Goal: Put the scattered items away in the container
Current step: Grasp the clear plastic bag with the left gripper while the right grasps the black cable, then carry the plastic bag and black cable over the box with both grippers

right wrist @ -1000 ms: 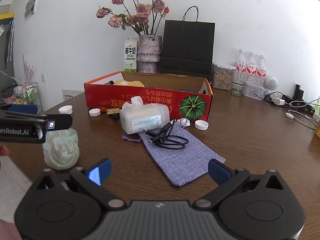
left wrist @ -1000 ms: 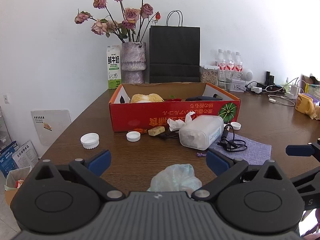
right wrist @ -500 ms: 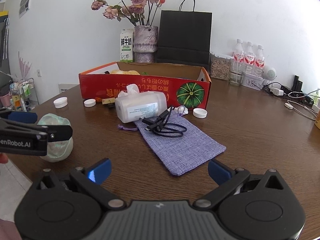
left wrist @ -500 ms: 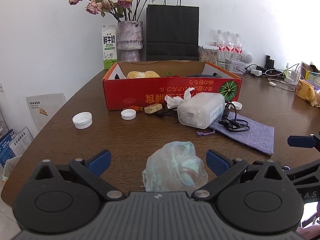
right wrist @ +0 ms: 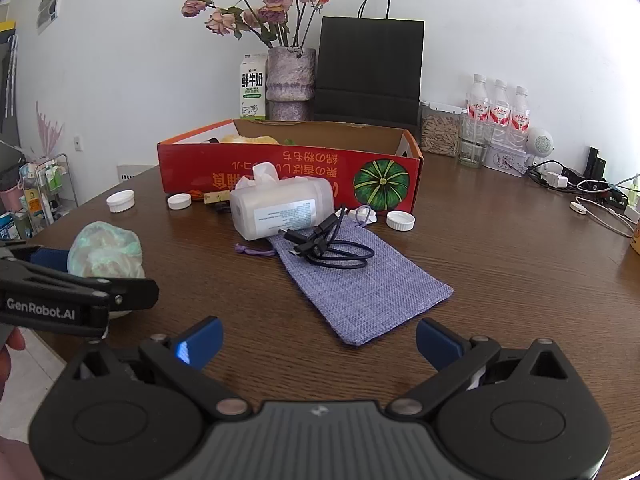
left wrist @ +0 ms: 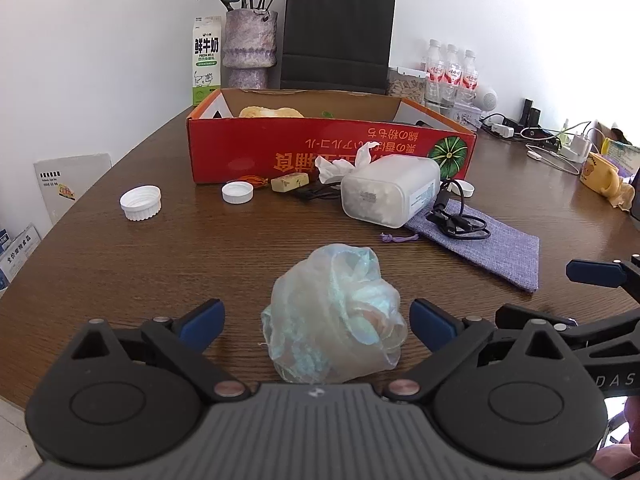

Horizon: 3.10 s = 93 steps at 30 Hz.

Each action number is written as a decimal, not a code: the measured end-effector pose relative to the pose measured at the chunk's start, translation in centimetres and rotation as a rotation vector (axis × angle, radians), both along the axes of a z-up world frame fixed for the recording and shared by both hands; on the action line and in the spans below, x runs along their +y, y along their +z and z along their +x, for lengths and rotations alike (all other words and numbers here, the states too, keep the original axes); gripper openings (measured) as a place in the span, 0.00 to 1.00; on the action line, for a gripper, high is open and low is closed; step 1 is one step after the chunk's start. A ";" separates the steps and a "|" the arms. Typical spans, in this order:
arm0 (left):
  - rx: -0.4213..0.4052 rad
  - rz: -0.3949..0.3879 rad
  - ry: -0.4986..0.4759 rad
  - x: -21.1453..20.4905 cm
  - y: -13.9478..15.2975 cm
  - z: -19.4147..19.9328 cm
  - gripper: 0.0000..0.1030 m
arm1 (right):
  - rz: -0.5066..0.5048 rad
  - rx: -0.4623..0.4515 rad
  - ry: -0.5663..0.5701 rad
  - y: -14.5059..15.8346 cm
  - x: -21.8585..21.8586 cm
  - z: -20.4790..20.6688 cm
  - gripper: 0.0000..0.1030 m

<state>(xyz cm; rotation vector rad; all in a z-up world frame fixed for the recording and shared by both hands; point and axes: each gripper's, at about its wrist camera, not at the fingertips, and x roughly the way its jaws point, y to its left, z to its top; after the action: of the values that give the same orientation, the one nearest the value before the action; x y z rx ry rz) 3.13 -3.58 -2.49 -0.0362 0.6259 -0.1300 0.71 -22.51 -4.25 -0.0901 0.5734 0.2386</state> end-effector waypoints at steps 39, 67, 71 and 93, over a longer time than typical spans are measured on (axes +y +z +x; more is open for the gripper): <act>-0.061 -0.050 0.053 1.8 1.1 4.0 0.46 | 0.038 0.091 0.026 0.2 1.0 10.9 0.50; -0.100 -0.032 0.052 1.7 2.3 3.5 0.48 | 0.111 -0.028 0.008 2.4 -2.2 7.8 0.16; -0.109 -0.030 0.055 1.8 2.6 3.5 0.48 | 0.115 -0.049 0.014 2.8 -2.2 7.6 0.14; -0.285 -0.036 0.046 0.9 7.6 7.0 0.48 | 0.134 -0.244 0.038 8.4 -1.2 8.8 0.14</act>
<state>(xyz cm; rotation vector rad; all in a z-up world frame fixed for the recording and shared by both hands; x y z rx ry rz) 10.12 -2.69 5.10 -0.0651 0.3378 -0.0998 9.56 -23.69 4.13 -0.0002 0.3118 0.2972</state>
